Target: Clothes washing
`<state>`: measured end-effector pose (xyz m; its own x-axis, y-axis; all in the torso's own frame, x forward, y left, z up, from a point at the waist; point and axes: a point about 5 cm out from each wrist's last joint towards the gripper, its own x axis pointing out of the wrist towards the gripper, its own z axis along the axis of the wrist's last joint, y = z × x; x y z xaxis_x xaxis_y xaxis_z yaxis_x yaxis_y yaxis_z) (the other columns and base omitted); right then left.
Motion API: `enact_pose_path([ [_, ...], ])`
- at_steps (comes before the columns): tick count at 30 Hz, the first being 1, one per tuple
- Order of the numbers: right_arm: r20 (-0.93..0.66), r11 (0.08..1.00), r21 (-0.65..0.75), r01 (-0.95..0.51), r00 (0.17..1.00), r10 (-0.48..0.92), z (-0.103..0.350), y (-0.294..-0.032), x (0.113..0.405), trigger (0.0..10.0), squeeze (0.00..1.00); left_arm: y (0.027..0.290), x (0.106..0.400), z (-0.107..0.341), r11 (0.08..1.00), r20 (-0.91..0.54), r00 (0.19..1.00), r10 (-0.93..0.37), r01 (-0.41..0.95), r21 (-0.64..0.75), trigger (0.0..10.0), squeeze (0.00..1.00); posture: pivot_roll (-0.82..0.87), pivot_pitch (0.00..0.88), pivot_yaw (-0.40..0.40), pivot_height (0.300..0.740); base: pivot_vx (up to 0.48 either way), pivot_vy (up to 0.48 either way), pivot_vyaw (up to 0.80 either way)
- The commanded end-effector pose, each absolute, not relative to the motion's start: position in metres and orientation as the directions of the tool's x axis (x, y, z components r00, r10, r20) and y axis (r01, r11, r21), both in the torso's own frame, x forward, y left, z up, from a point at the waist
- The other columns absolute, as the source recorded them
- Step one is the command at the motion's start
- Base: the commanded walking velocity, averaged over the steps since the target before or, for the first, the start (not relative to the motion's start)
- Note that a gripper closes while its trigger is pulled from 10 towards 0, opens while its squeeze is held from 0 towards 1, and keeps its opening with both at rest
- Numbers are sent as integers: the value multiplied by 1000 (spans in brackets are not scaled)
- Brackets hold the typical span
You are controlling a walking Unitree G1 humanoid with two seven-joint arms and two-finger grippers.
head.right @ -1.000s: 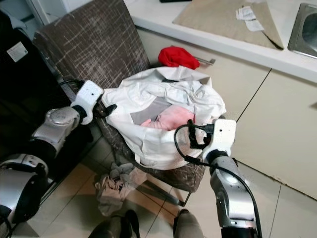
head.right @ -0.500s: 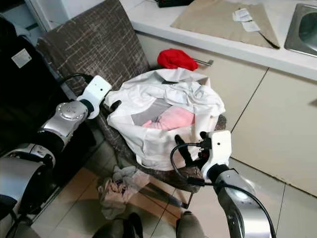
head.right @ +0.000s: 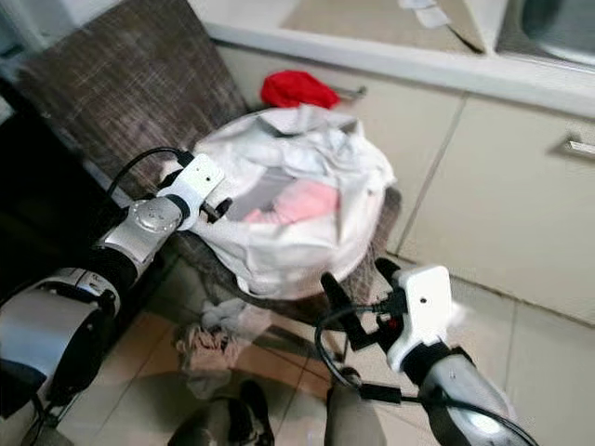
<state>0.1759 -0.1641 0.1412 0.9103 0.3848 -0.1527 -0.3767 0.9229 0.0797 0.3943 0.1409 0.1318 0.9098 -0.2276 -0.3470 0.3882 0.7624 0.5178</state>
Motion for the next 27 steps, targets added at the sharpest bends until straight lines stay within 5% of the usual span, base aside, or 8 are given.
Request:
enact_pose_path([
  [1, -170, 924, 95, -369, 909, 381, 143, -162, 164, 10000, 0, 150, 394, 128, 776, -361, 918, -166, 348, 526, 10000, 0, -620, 353, 162, 740, 0, 0, 0],
  [9, -191, 938, 119, -325, 920, 343, 142, -156, 151, 10000, 0, 149, 392, 123, 824, -360, 927, -104, 283, 490, 10000, 0, -627, 368, 178, 740, 0, 0, 0],
  [15, -182, 991, 58, -125, 974, 133, 136, -177, 166, 10000, 0, 126, 402, 149, 816, -270, 938, -219, 328, 475, 10000, 0, -581, 344, 190, 740, 0, 0, 0],
  [21, -132, 1000, 21, -10, 991, 12, 134, -187, 191, 10000, 0, 109, 402, 183, 877, -12, 902, -432, 423, 227, 10000, 0, -498, 272, 188, 740, 0, 0, 0],
  [27, -103, 999, 11, -33, 994, 34, 132, -187, 223, 10000, 0, 103, 374, 177, 893, 143, 883, -448, 436, 111, 10000, 0, -421, 202, 166, 740, 0, -290, 0],
])
